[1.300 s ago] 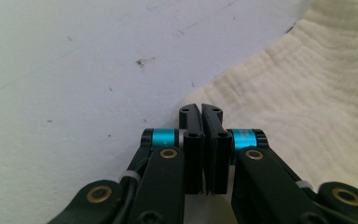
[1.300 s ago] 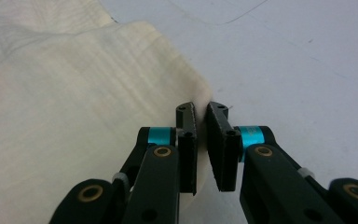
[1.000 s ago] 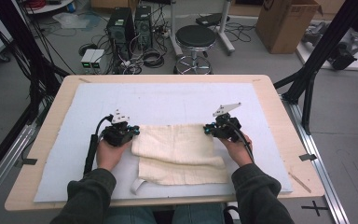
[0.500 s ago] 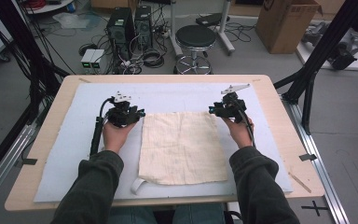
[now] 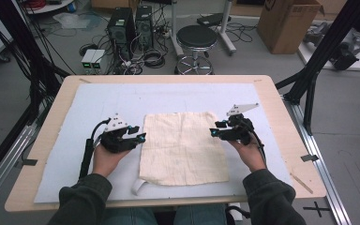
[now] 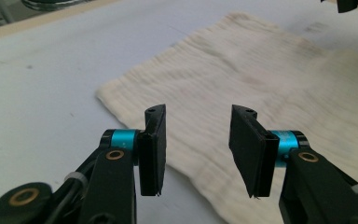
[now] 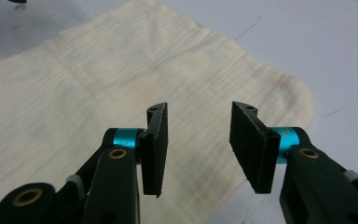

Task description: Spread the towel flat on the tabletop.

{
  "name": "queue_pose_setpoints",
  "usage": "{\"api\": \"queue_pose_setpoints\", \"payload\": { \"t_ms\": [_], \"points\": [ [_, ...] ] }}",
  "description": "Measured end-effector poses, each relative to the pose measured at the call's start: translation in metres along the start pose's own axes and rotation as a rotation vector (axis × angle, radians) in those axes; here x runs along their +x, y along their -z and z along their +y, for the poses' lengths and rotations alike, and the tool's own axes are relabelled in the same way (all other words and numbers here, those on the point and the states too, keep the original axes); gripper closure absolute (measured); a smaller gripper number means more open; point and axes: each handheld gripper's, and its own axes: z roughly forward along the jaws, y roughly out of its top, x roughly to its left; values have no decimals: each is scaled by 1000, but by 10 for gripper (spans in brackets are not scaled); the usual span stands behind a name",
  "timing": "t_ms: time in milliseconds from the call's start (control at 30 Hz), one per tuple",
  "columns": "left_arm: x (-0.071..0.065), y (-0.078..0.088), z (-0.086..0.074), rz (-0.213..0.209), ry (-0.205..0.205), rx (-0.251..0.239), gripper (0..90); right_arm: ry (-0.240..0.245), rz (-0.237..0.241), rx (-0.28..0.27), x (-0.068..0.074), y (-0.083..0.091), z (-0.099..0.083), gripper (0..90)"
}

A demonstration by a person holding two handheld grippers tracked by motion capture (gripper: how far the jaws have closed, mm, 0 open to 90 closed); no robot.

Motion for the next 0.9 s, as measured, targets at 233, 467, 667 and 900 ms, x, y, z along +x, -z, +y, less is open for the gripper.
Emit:
{"api": "queue_pose_setpoints", "payload": {
  "t_ms": [233,467,667,900],
  "points": [
    [-18,-4,-15,-72,-99,118,565,61,52,36,24,-1,-21,570],
    [-19,-25,-20,-32,-124,188,772,87,58,137,27,-23,-31,612],
    [-15,-35,-16,14,-125,170,885,86,35,167,22,-34,-31,630],
    [-5,-43,-6,77,-82,147,803,60,18,148,14,-34,-31,627]
  ]
}}
